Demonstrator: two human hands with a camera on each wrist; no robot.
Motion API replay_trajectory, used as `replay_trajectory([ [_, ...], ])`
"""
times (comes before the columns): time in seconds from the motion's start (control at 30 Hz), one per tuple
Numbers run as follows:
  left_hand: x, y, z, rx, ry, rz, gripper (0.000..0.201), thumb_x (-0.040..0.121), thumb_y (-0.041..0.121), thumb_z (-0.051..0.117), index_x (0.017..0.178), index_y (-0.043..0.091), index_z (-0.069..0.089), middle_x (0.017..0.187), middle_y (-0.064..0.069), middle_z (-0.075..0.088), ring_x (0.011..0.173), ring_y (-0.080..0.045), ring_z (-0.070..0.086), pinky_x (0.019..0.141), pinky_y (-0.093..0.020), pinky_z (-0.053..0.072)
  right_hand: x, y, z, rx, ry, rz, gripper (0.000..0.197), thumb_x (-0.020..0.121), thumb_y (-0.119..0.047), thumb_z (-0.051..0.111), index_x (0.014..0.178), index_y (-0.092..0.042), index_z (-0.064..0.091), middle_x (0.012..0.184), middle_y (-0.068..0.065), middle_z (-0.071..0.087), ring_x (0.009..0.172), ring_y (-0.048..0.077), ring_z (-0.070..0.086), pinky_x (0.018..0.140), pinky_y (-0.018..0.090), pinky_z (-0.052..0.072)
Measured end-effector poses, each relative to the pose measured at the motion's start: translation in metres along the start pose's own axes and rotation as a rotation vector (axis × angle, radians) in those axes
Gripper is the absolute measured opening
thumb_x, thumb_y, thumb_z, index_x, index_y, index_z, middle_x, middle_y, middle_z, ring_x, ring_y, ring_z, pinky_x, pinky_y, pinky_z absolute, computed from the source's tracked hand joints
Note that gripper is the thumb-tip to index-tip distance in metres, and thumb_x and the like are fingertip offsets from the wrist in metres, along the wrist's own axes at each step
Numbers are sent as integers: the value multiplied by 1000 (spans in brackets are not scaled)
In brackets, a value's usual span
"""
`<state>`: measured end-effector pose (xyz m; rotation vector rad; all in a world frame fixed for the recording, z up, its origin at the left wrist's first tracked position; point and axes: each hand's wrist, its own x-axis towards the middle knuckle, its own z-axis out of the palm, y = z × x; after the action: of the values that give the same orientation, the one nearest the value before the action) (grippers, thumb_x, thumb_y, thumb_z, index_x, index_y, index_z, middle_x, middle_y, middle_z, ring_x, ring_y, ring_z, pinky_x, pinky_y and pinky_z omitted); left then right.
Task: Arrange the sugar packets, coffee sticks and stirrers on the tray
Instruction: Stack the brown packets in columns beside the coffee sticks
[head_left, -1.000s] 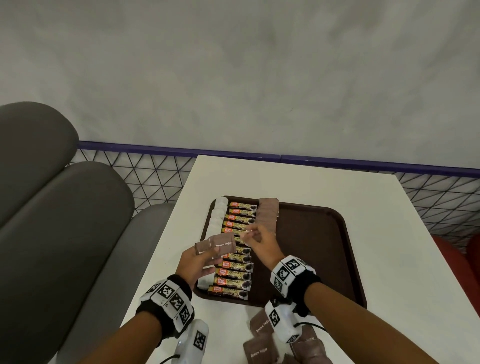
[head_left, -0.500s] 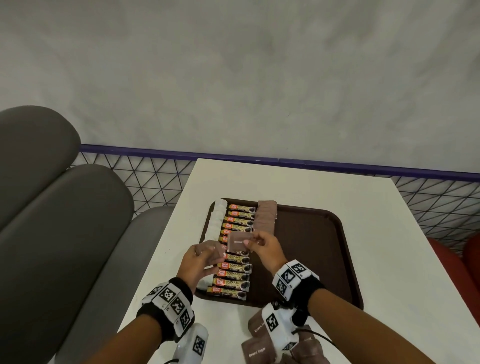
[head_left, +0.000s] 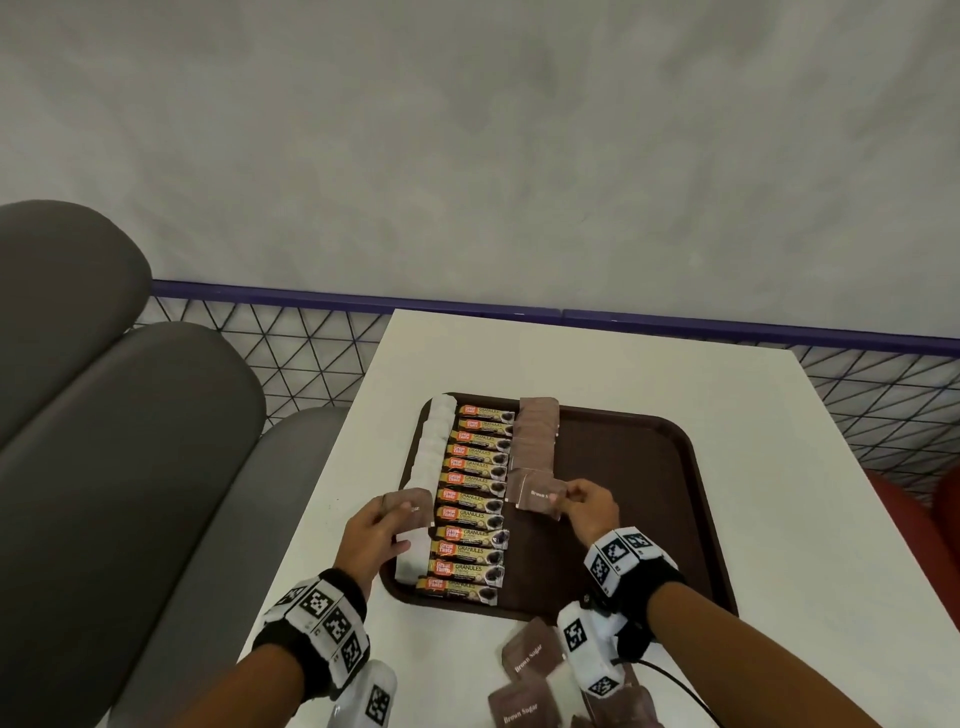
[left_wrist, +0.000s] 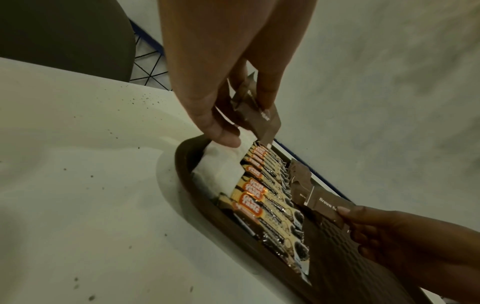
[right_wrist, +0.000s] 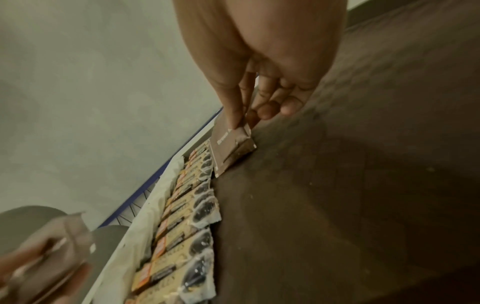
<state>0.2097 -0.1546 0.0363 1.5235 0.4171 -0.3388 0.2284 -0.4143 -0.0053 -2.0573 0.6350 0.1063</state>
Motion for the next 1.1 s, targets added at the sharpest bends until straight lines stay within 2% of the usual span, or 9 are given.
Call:
replay_trajectory([
  [0.07,2,-1,0,7,10,10,11,92,10,55,93,15,64,100,0,65,96,-12,57,89,-40,45,-1,1,6,-10,-14,0,9,82,-11,66,79,-11,57,74,3,57,79,19,53,69,22,38],
  [0.17,6,-3,-2,17,22,22,9,90,12,58,96,13,64,102,-3,65,100,-16,57,85,-36,45,-2,-2,12,-34,-5,-1,14,82,-10,66,78,-12,53,65,-4,50,74,18,52,58,21,38],
  [0.3,9,-2,-1,-4,31,29,12,87,11,62,98,12,60,101,-5,63,98,-18,56,79,-33,47,3,-4,18,-77,11,28,29,80,-15,68,64,-24,46,63,-5,52,76,21,56,71,31,47],
  [0.43,11,-4,-2,-30,27,13,19,86,9,63,105,7,60,100,-7,63,95,-18,57,75,-31,49,6,-3,21,-160,26,2,32,79,-22,69,62,-29,43,72,1,59,92,25,57,80,36,49],
  [0.63,10,-5,-2,-13,-20,6,21,85,7,63,104,-1,63,101,-12,69,97,-21,63,70,-27,47,7,-4,19,-254,22,-5,21,82,-29,64,73,-28,46,97,9,65,99,22,48,84,31,40],
  [0.73,12,-6,-4,12,-55,8,27,85,12,64,109,-1,62,108,-9,70,106,-23,63,73,-27,47,7,-5,18,-278,32,-26,15,83,-28,64,80,-24,49,94,6,62,100,22,48,87,32,41],
  [0.83,10,-4,-2,9,-45,18,27,86,8,62,108,-6,59,109,-9,69,105,-25,63,72,-28,47,3,-8,14,-269,73,-65,21,81,-29,67,90,-19,50,84,-2,55,98,20,45,85,34,41],
  [0.97,5,0,3,22,-60,49,24,86,7,62,105,-7,60,106,-10,69,101,-23,62,70,-27,46,-7,-14,13,-215,129,-184,23,84,-27,64,100,-15,53,98,3,57,101,19,43,81,30,41],
  [1.1,0,2,10,39,-71,57,6,85,4,62,91,4,62,97,-11,66,95,-23,60,71,-26,47,-23,-26,18,-24,-23,-308,19,84,-19,63,102,-16,58,101,6,54,90,9,43,86,29,46],
])
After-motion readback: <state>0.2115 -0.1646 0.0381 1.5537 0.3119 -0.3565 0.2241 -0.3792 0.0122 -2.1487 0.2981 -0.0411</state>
